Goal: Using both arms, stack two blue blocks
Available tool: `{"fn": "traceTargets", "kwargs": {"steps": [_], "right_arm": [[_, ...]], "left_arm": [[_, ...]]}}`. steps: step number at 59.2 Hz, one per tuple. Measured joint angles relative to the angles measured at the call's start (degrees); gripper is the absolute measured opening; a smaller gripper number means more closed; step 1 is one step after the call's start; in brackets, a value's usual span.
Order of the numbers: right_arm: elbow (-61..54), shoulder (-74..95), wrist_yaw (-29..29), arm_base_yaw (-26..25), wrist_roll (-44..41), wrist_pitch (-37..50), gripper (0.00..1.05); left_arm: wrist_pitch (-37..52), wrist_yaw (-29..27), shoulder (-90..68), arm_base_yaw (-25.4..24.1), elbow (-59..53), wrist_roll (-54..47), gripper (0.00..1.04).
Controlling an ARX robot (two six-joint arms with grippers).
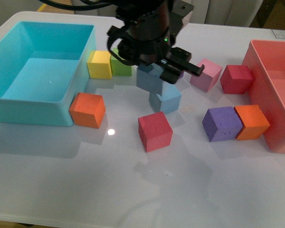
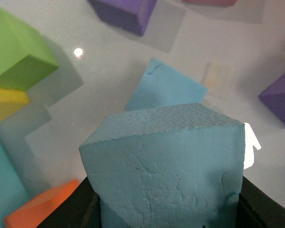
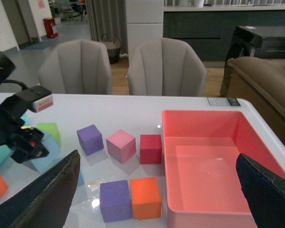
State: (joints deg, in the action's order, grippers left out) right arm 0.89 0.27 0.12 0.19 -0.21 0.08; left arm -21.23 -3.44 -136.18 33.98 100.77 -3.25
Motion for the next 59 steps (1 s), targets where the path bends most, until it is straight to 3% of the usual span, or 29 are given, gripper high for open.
{"fn": "traceTargets", "kwargs": {"steps": [35,59], "right_arm": [[0.00,0.00,0.00,0.00,0.02,0.00,0.96],[0.00,0.00,0.00,0.00,0.00,0.00,0.96]], "left_arm": [[-6.86,-0.22,-12.98,0.13,17.51,-2.29,0.46],[-8.02,0.28,-15.30,-0.87,19.91,-2.27,0.46]]}}
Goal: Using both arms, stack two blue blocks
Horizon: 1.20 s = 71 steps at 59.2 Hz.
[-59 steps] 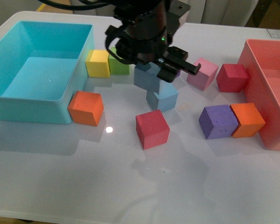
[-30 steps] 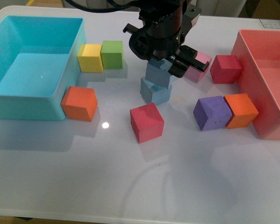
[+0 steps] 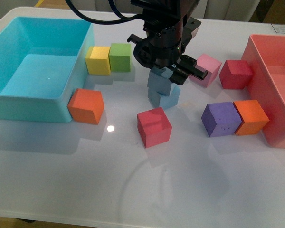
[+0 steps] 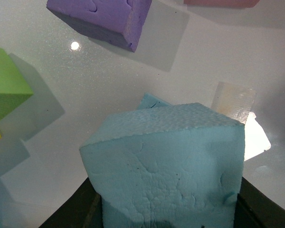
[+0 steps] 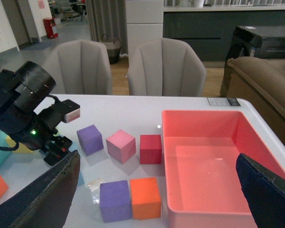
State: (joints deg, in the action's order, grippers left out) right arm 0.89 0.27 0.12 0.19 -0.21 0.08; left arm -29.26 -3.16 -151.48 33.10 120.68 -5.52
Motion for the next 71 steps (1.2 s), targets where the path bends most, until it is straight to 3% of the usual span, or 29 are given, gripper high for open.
{"fn": "traceTargets", "kwargs": {"steps": [21,47,71], "right_arm": [[0.00,0.00,-0.02,0.00,0.02,0.00,0.96],[0.00,0.00,-0.02,0.00,0.00,0.00,0.96],[0.00,0.00,0.00,0.00,0.00,0.00,0.96]], "left_arm": [[0.76,0.90,-0.13,0.00,-0.22,0.42,0.98],[7.15,2.16,10.60,-0.76,-14.14,2.51,0.96],[23.78,5.09,40.33,-7.58,-48.76,12.04,0.96]]}}
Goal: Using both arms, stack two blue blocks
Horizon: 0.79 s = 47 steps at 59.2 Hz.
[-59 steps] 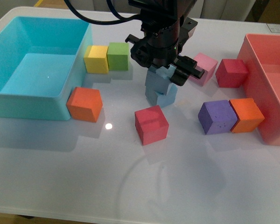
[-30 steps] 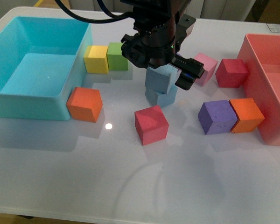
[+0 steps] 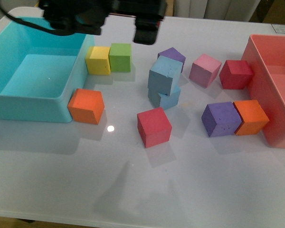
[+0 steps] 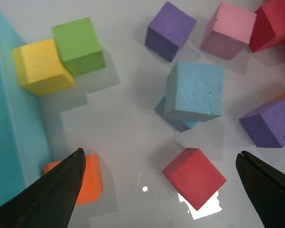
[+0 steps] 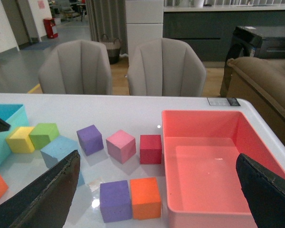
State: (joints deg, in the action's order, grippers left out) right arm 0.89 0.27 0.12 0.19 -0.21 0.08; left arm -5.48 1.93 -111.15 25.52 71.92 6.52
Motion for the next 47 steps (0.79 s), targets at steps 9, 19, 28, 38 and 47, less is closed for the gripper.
{"fn": "traceTargets", "kwargs": {"steps": [9,19,28,38,47], "right_arm": [[0.00,0.00,-0.02,0.00,0.00,0.00,0.96],[0.00,0.00,-0.13,0.00,0.02,0.00,0.96],[0.00,0.00,-0.09,0.00,0.02,0.00,0.96],[0.00,0.00,-0.09,0.00,0.02,0.00,0.96],[0.00,0.00,-0.11,0.00,0.02,0.00,0.96]], "left_arm": [[2.47,-0.85,11.78,-5.55,-12.57,4.96,0.96],[44.87,-17.53,18.45,-8.04,-33.42,-2.36,0.72],[64.50,-15.56,25.81,-11.41,-45.72,-5.01,0.45],[65.13,-12.35,32.94,-14.69,-53.99,-5.64,0.13],[63.80,-9.99,39.85,-17.03,-59.23,-5.88,0.02]]}}
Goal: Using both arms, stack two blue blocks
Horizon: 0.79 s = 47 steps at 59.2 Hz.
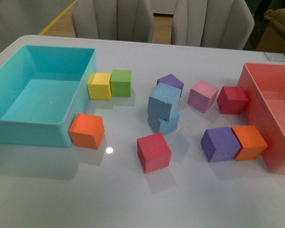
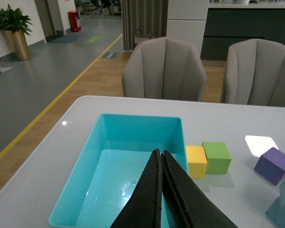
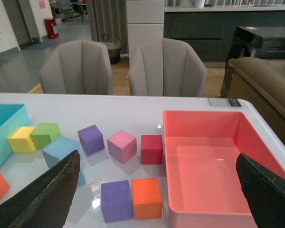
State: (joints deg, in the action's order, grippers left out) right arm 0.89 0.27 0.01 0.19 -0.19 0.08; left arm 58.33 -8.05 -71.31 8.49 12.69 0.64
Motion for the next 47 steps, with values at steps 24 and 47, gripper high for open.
{"fn": "traceTargets", "kwargs": {"steps": [24,47], "right_arm": [[0.00,0.00,0.00,0.00,0.00,0.00,0.96],[0.00,0.00,0.00,0.00,0.00,0.00,0.96]], "left_arm": [[-7.23,7.63,16.26,-7.26,-9.55,-0.09,0.02],[-22.38,8.07,34.27,-8.24,-11.78,-0.13,0.02]]}}
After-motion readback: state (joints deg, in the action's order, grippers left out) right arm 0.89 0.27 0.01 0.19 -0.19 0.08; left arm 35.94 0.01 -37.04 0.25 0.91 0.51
